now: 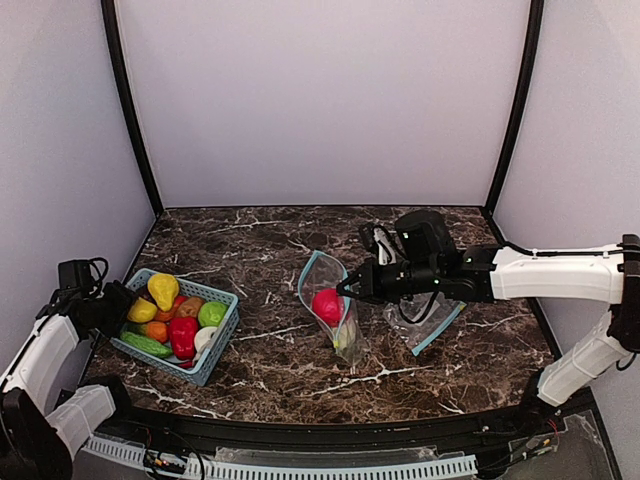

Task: Place the food in the zip-top bag and seal the zipper
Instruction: Pick up the fake fruit from the bin, then place the fake fruit in the zipper food storage bag.

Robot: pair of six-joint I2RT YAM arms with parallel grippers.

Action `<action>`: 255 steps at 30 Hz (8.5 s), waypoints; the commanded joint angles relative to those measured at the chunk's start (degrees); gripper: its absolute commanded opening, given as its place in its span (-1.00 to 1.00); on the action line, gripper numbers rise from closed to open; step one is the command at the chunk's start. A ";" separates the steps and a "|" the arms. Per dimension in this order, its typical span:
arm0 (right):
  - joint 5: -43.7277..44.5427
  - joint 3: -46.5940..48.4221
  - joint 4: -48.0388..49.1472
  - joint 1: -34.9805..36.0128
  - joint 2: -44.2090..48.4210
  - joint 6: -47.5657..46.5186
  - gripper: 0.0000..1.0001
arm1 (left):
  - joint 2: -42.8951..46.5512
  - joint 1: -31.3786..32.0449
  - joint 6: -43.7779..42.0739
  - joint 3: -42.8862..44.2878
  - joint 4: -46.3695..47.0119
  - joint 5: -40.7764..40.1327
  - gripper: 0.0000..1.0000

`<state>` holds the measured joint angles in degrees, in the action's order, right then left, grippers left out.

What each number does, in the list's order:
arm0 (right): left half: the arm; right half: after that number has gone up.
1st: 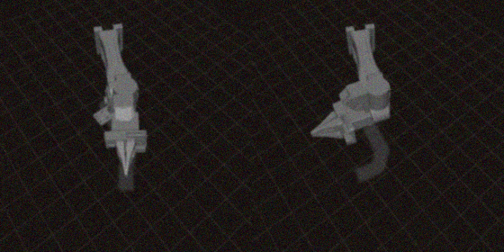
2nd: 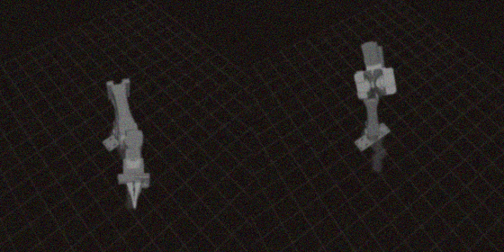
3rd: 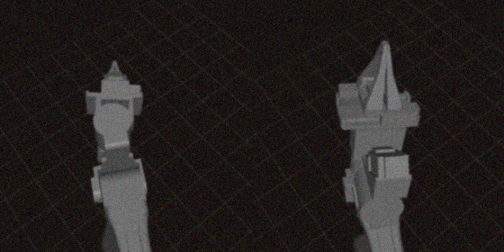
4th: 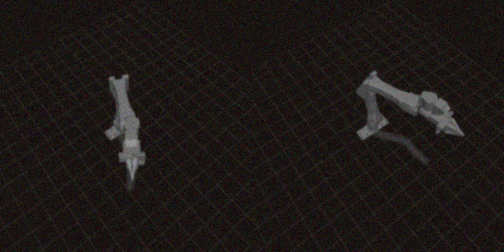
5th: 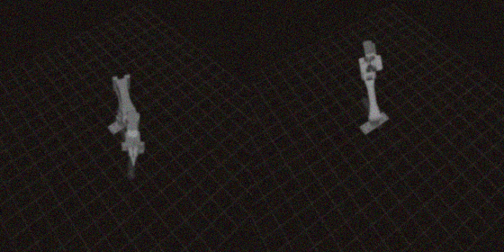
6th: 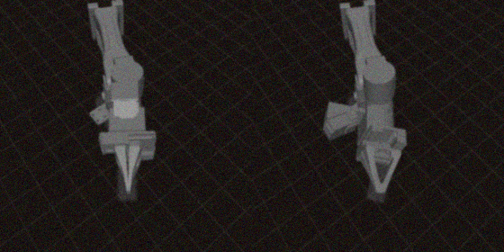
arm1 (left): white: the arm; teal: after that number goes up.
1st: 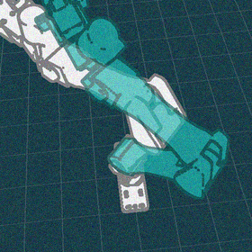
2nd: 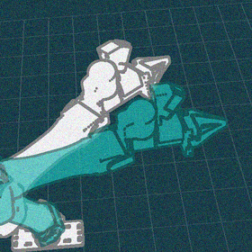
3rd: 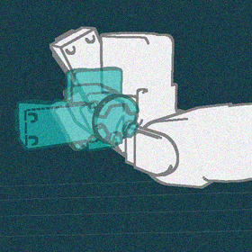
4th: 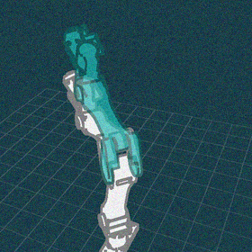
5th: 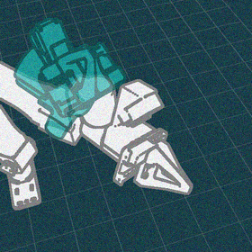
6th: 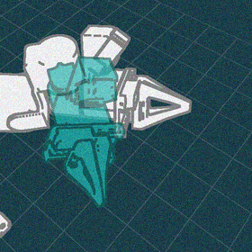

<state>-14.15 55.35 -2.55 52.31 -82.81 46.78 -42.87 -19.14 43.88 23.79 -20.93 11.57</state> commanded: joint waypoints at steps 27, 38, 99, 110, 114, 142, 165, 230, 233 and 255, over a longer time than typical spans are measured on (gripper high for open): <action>-0.19 -0.60 1.98 -0.46 1.87 -0.27 -1.00 | 2.95 -0.47 -3.57 -1.17 -3.38 2.21 0.48; -0.01 -0.35 1.96 -0.53 1.47 -0.29 -1.00 | -3.14 -0.70 -3.68 -0.62 1.84 2.43 0.49; -1.95 3.00 0.61 -0.99 -1.39 -1.35 -1.00 | -24.31 60.85 -3.81 36.68 14.96 0.64 -0.11; -1.51 3.64 0.70 -0.90 -1.31 -1.36 -1.00 | -37.32 69.44 0.06 40.73 22.45 3.12 -0.12; -1.65 3.85 0.74 -0.90 -1.30 -1.45 -1.00 | -39.32 70.09 0.96 39.99 22.87 2.90 -0.12; -4.43 3.35 4.45 -0.90 -1.99 -0.30 -1.00 | -50.28 71.13 0.64 41.80 16.59 1.06 -0.13; -2.91 -0.40 5.62 -0.99 -0.59 1.91 -1.00 | -39.75 71.65 -1.36 30.98 29.76 -10.39 -0.19; -10.31 3.02 5.09 -1.03 -5.12 -2.61 -1.00 | -46.09 65.89 -8.37 43.06 8.11 0.94 0.73; -10.46 3.34 5.10 -1.08 -5.39 -2.60 -1.00 | -44.35 65.85 -8.66 42.69 6.54 1.23 0.74; -10.14 3.79 5.17 -1.06 -5.28 -2.07 -1.00 | -33.03 63.72 0.52 29.27 8.98 1.83 0.44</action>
<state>-24.21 57.43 1.56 51.16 -88.09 44.84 -75.77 45.10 41.50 55.79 -13.47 12.40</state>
